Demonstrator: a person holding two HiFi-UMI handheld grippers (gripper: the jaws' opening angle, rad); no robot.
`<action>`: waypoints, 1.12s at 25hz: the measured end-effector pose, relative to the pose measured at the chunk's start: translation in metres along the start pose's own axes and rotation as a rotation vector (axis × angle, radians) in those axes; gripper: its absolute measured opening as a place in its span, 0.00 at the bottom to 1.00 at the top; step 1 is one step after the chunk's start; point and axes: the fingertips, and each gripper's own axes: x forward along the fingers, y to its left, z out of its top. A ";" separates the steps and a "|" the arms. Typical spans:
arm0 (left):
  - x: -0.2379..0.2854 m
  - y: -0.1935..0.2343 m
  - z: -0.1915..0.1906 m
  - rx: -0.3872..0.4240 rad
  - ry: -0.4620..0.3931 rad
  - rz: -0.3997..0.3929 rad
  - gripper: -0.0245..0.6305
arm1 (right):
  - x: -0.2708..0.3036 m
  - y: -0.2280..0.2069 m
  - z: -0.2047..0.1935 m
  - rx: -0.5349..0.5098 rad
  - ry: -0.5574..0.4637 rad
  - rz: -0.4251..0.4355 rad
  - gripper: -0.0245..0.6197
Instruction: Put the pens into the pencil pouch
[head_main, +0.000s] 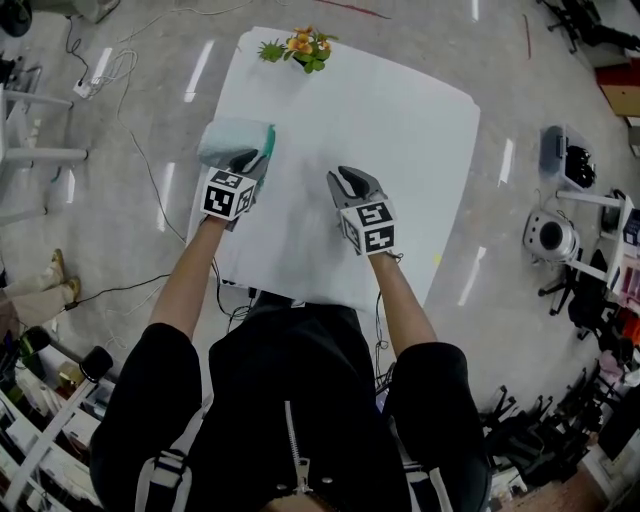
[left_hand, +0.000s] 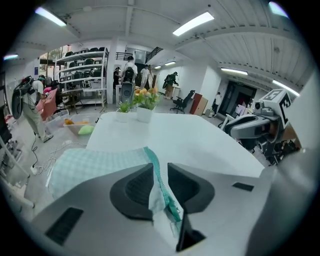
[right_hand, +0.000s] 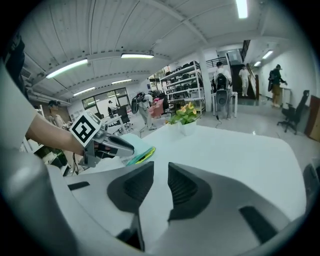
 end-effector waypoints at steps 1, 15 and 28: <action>-0.006 -0.001 0.003 0.006 -0.012 0.002 0.16 | -0.003 -0.001 0.002 0.004 -0.008 -0.008 0.19; -0.105 -0.031 0.057 0.073 -0.260 0.008 0.11 | -0.054 0.019 0.047 -0.039 -0.173 -0.100 0.06; -0.179 -0.051 0.106 0.145 -0.457 0.025 0.09 | -0.114 0.044 0.099 -0.073 -0.315 -0.182 0.05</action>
